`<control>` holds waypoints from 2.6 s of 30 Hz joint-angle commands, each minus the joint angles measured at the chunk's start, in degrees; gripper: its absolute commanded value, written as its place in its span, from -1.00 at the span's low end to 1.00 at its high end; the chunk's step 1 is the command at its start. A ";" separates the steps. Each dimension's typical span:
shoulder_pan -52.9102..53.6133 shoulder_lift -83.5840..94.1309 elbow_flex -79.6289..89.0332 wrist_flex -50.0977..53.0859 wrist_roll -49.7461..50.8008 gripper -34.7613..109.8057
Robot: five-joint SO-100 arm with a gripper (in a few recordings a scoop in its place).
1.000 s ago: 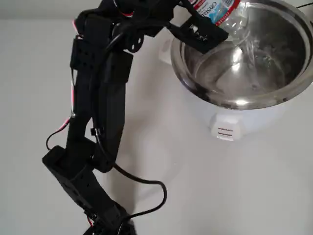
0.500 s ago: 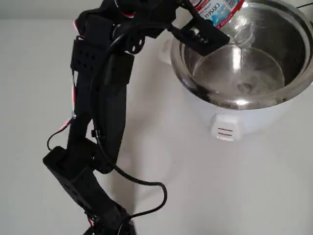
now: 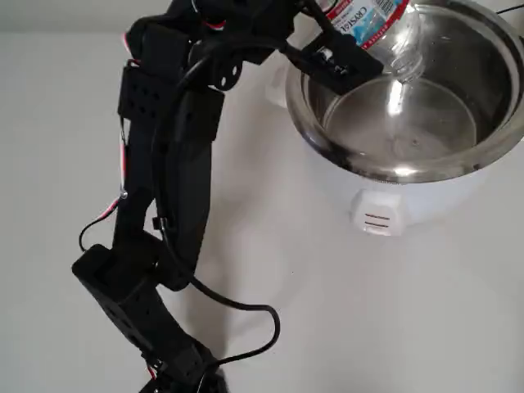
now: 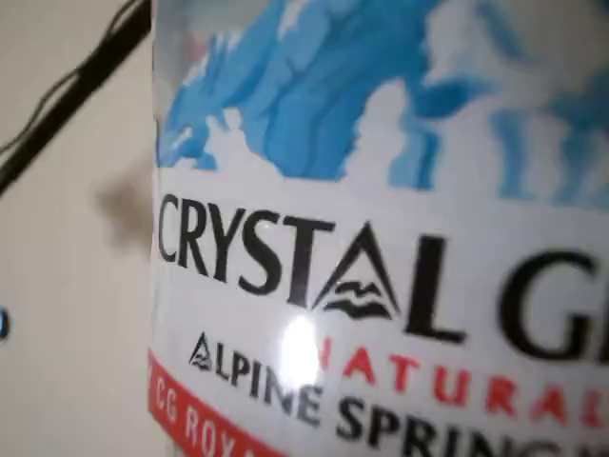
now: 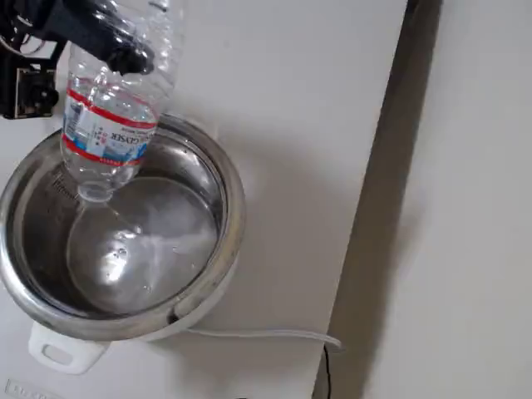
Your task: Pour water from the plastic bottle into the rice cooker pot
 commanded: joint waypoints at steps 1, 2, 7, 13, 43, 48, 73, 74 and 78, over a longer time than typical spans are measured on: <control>1.23 1.14 -4.31 0.09 1.05 -0.46; 1.23 1.14 -4.31 0.18 1.05 -0.46; 1.32 0.62 -4.31 0.53 1.41 -0.46; 1.67 0.35 -4.31 0.62 1.67 -0.46; -8.35 -2.02 -4.39 -3.52 -55.46 -0.46; -15.03 -2.99 -4.39 -0.44 -79.37 -0.46; -20.65 -1.14 -3.69 -10.81 -122.08 -0.47; -20.39 -1.32 -2.99 -12.22 -123.22 -0.47; -19.42 5.27 23.82 -43.59 -133.59 -0.46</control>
